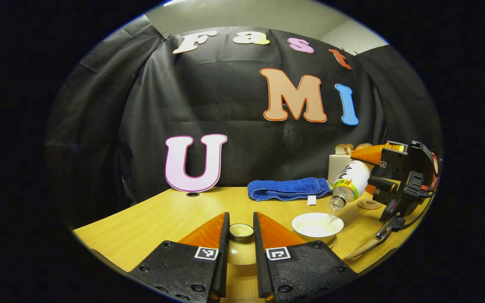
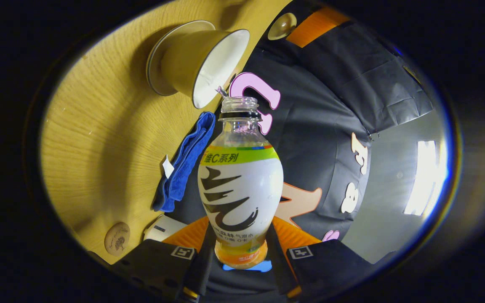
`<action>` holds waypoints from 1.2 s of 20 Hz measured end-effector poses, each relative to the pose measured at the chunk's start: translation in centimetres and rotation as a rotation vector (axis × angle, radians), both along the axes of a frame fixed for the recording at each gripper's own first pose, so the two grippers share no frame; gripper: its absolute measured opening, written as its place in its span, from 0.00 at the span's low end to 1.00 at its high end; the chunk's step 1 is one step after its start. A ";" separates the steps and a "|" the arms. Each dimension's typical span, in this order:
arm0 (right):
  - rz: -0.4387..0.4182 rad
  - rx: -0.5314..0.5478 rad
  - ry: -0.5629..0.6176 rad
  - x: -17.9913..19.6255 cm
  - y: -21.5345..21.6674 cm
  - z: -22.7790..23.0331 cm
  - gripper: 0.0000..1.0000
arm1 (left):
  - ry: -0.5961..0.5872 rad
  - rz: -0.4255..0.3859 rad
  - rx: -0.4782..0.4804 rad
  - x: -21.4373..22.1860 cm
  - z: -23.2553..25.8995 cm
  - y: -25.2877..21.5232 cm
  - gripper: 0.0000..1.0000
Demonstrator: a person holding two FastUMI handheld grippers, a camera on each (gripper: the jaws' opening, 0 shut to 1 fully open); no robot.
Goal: Open the teacup lid with one hand, grasp the water bottle and pour water into the teacup with the other hand; after pouring, place the water bottle on the coaster and then close the teacup lid.
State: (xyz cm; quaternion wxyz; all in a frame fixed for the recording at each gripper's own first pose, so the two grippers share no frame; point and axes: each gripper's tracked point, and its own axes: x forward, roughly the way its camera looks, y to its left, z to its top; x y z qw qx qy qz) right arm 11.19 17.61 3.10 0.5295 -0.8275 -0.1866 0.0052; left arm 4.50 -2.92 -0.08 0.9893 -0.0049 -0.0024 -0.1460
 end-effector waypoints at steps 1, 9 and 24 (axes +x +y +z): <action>0.005 -0.010 -0.016 -0.1 0.1 0.2 0.65 | 0.000 0.000 0.000 0.0 0.0 0.0 0.27; 0.000 0.033 -0.002 0.1 -0.2 0.0 0.65 | 0.000 -0.001 0.001 0.0 0.0 -0.1 0.27; -0.114 1.328 0.689 -0.6 -6.3 -1.4 0.64 | -0.001 -0.001 0.001 0.1 0.0 -0.1 0.27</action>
